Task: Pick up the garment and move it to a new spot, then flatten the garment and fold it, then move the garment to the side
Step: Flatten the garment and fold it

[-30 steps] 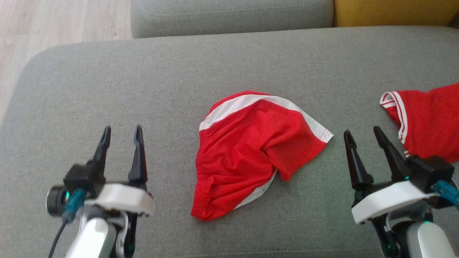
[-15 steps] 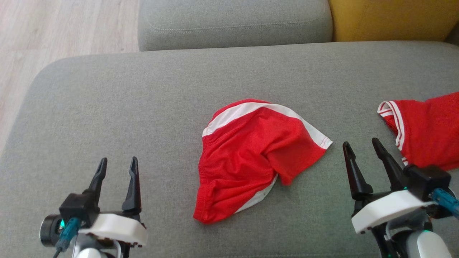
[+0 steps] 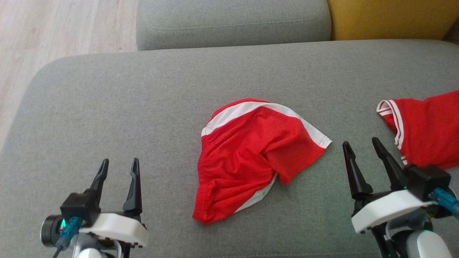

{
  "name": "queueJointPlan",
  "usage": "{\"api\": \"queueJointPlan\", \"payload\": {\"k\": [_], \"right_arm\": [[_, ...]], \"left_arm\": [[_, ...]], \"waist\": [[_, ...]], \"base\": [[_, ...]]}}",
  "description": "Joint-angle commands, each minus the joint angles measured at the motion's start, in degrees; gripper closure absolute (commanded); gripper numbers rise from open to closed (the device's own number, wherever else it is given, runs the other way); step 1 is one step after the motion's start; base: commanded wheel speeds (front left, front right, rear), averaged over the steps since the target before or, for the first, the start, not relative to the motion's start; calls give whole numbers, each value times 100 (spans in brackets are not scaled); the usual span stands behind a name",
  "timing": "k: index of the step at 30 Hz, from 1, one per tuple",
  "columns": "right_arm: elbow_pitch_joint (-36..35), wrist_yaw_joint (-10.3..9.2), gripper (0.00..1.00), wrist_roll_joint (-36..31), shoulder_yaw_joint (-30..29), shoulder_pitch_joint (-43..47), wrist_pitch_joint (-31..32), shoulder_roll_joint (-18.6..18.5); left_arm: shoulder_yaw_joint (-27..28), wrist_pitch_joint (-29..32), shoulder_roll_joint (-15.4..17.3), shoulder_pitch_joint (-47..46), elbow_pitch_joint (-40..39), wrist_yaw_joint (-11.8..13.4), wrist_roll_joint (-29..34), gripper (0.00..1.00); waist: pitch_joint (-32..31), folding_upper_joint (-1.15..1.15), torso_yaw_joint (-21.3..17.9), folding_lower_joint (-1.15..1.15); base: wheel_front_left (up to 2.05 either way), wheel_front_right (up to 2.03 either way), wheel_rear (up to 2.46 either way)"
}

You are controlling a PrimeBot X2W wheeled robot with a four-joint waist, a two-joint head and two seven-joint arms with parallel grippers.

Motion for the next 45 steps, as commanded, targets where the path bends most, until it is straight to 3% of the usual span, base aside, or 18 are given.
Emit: {"api": "queueJointPlan", "payload": {"k": [1,7,12,18,20,32,33,34,35,40,45], "right_arm": [[-235,-5,0,-41,106,-163,11,-34],[-254,-5,0,-25,98,-201,9,-29],[-277,-5,0,-5,126,-327,-5,-37],[-226,-5,0,46,234,-519,-34,-45],[-165,-5,0,82,286,-595,-67,-45],[33,-5,0,152,332,-734,-193,-37],[43,-5,0,153,334,-747,-199,-38],[52,-5,0,154,333,-759,-203,-40],[61,-5,0,155,330,-769,-205,-42],[85,-5,0,146,293,-770,-213,-41],[96,-5,0,166,231,-687,-179,-35]], "left_arm": [[205,-5,136,-263,-211,17,-24,0],[100,11,106,-553,-169,-81,10,0],[-148,126,-105,-1299,188,-379,-5,0],[-476,436,-529,-2291,1219,-899,-214,0],[-568,604,-749,-2675,1967,-1165,-401,0],[-583,1035,-1227,-3326,4100,-1893,-1140,0],[-566,1024,-1256,-3366,4209,-1938,-1212,18],[-559,997,-1277,-3409,4304,-1976,-1262,64],[-559,943,-1292,-3450,4385,-2005,-1288,100],[-653,308,-1260,-3645,4551,-1986,-1058,100],[-907,-88,-1077,-3666,4101,-1504,-379,100]], "waist": [[9,0,0,0],[119,0,6,0],[351,0,-42,0],[709,0,-249,0],[859,0,-372,0],[1102,0,-620,0],[1112,0,-624,0],[1115,0,-627,0],[1116,0,-628,0],[1092,0,-594,0],[1009,0,-489,0]], "base": [[0,0,0],[0,0,0],[0,0,0],[0,0,0],[0,0,0],[0,0,0],[0,0,0],[0,0,0],[0,0,0],[0,0,0],[0,0,0]]}}
